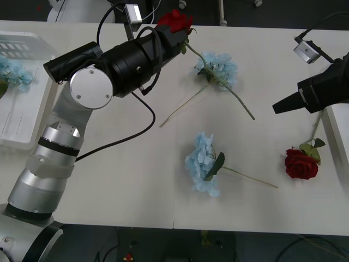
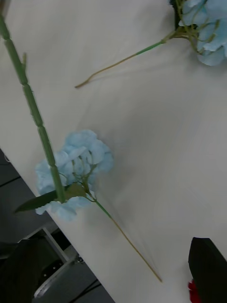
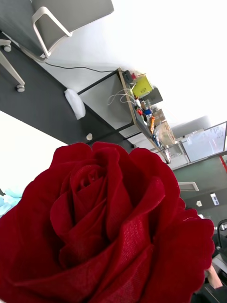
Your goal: Put the red flowers into the right box and the blue flowers into the left box
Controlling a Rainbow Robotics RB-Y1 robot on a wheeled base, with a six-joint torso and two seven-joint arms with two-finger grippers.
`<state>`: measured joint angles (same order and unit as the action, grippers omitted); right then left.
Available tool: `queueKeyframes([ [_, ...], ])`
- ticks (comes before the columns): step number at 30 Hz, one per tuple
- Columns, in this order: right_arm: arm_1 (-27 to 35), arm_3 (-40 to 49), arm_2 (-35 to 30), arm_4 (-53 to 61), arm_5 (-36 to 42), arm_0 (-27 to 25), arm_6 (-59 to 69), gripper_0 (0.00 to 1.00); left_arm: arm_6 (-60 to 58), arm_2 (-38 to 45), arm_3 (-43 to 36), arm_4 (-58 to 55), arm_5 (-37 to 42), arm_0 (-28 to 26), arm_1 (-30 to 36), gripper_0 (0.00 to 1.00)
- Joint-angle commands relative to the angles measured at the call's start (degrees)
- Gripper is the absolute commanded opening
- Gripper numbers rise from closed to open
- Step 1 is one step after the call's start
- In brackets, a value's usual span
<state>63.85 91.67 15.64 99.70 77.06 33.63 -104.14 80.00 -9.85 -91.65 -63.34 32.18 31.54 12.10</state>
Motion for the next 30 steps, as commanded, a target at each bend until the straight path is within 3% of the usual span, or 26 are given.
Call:
queueKeyframes([
  [1,-2.6,0.4,-1.8,2.1,-0.5,1.8,0.6,0.9,-1.2,-1.0,-0.8,-0.5,-0.8,2.8,-1.4,0.0],
  [12,-11.7,0.4,-1.8,-3.4,-0.7,1.8,0.9,0.9,-1.4,-0.9,-0.8,-0.6,-0.8,2.8,-1.3,0.0],
  [18,-15.6,0.4,-1.8,-5.6,-1.6,1.9,1.7,1.0,-1.5,-1.0,-0.8,-0.6,-0.8,2.6,-1.2,0.0],
  [26,-19.5,0.4,-1.8,-7.1,-3.4,2.0,2.7,1.0,-1.5,-0.9,-0.8,-1.0,-0.8,2.6,-1.0,0.0],
  [27,-19.9,0.4,-1.8,-7.5,-3.7,2.0,2.7,0.9,-1.5,-0.9,-0.8,-1.0,-0.8,2.6,-1.0,0.0],
  [30,-21.0,0.4,-1.8,-9.0,-4.2,2.0,3.1,0.21,-1.5,-0.9,-0.8,-1.0,-0.8,2.6,-0.9,0.0],
])
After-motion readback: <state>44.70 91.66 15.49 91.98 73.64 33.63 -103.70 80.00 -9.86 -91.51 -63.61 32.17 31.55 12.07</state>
